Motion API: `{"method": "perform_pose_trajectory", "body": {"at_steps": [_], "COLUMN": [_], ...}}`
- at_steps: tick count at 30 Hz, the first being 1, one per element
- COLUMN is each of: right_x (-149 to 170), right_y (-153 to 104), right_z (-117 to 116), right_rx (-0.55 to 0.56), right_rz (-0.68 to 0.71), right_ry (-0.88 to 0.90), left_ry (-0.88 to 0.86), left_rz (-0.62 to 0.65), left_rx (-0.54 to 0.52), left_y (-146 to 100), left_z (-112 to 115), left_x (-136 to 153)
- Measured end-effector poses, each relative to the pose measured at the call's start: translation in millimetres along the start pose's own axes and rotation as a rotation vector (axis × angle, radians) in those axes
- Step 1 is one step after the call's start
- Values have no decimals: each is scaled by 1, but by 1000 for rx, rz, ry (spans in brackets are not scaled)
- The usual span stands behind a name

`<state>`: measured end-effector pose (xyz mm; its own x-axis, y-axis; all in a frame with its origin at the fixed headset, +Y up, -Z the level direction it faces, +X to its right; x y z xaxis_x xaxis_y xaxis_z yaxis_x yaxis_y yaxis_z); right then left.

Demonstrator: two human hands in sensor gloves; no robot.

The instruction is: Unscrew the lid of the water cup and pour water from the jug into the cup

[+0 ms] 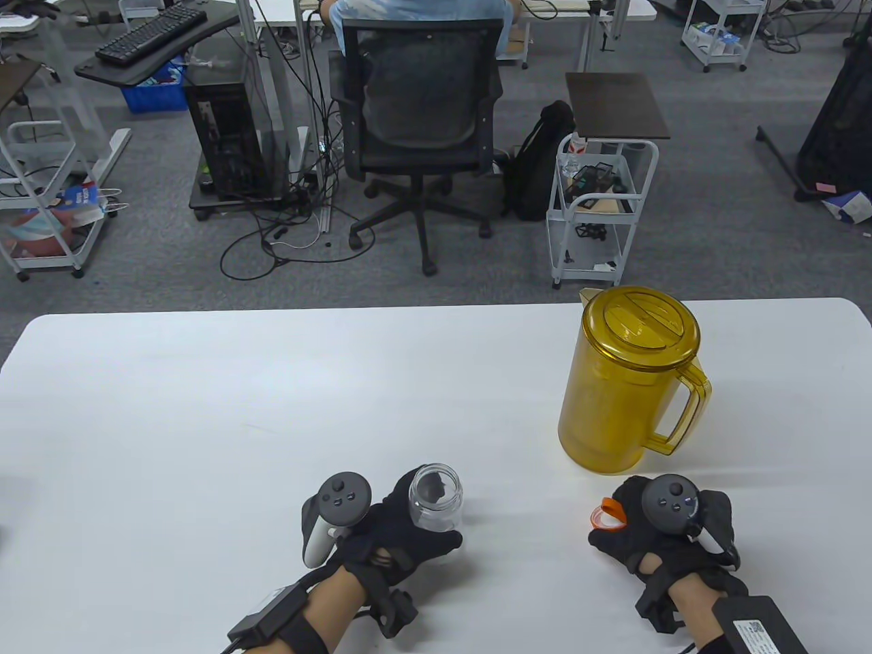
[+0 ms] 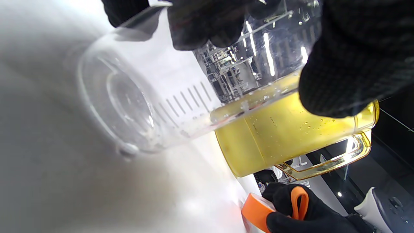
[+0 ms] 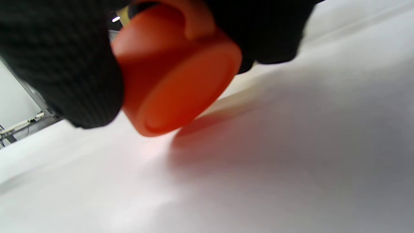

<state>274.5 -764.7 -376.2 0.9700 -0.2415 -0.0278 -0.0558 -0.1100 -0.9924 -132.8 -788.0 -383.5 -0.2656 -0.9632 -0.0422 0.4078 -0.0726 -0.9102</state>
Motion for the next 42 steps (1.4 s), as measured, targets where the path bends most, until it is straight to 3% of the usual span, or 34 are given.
{"method": "perform_pose_trajectory", "body": {"at_steps": [8,11,16,33,38,42], "right_x": [7,9,10,30,44,56], "right_y": [2,2,-2,-31,-34,-22], "right_z": [-11,-12,1,100,126,133], "right_rx": [15,-34,-74,216,386,512], "right_rz": [11,34,54,91,-24,-132], "right_ry": [-82,-62,-14,402,581,655], "left_ry": [4,6,7,10,9,8], "left_rz": [-1,-1,-1,-2,-3,-4], "left_rx": [-6,-9,-11,-15,-15,-17], "left_y": [0,-1,-1,-1,-1,-1], "left_z": [0,0,0,0,0,1], "left_x": [0,0,0,0,0,0]}}
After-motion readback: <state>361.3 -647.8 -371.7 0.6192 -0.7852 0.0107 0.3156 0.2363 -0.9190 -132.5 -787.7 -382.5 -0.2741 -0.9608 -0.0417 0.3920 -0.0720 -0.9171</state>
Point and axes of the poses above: the tracker on the back of each hand, its own x axis roughly to the little-finger side, its own y axis roughly from the wrist to the fingertips, z = x × y, the point moved 1 cm from there along y, roughly from the wrist to the fingertips, and after that the axes turned 10 degrees about -y, right-handed, at the moved point
